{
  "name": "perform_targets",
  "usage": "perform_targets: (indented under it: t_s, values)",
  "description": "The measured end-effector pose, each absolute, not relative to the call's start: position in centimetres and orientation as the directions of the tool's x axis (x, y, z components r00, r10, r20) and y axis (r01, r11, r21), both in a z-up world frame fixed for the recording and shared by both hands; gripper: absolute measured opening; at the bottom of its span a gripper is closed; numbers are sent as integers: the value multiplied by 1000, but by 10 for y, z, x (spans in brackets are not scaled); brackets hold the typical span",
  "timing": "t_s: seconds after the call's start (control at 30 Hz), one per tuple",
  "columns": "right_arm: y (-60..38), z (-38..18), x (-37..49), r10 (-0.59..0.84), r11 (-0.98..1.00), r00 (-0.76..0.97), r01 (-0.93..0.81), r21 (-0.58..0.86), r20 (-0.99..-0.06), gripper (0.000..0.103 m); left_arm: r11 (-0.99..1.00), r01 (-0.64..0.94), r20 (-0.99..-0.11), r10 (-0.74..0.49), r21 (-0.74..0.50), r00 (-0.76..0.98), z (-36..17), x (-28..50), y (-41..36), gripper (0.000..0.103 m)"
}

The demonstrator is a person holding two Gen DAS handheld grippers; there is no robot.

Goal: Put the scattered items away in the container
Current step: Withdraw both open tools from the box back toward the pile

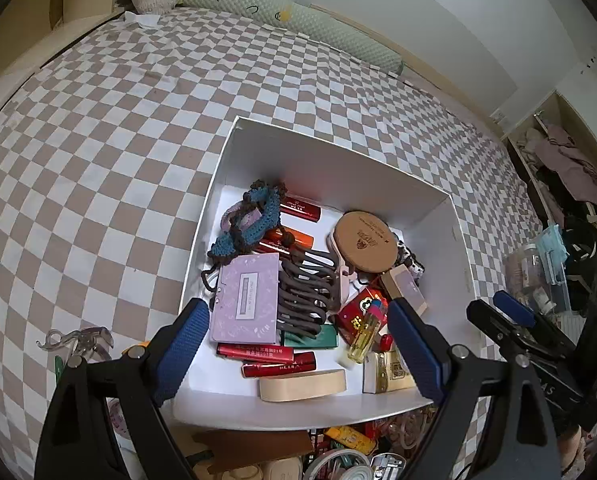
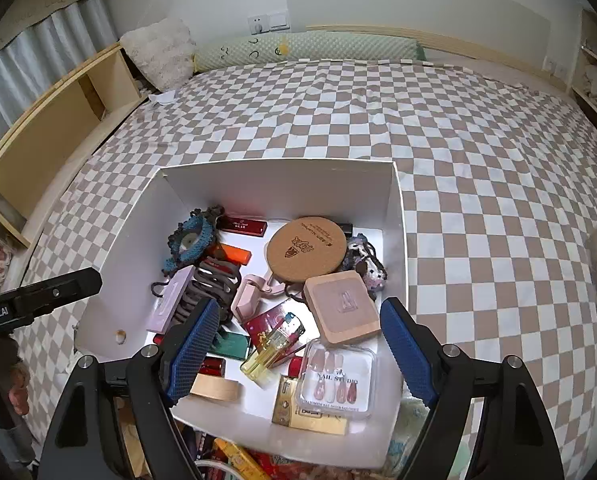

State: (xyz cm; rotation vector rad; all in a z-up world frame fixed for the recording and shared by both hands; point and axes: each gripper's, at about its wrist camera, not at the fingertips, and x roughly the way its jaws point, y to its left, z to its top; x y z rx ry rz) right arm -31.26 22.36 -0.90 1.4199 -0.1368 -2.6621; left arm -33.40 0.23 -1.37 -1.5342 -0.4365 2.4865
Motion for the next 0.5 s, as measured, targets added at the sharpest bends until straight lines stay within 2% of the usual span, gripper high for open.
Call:
perform_targets:
  t_s: [0.03,0.13,0.17,0.23,0.5]
  values:
    - [223,-7,-311,-142,-990,-555,58,132,-820,84,-940,-8,-838,306,-340,-451,-13,-333,2,91]
    - [219,0,-305,-126,-992,-576,56,115,-807,103,-949,-17,-836,287,-316,-468,-9,-330,3,91]
    - [218,2,-303,-125,-992,-584,59,112,-802,103,-951,-22,-836,281,-308,-472,-8,-329,4,92]
    - [214,6,-299,-121,-993,-599,60,106,-791,103,-958,-27,-835,263,-286,-482,-7,-326,3,103]
    - [203,19,-287,-124,-992,-621,63,108,-774,103,-980,-44,-839,191,-196,-510,-1,-317,1,103]
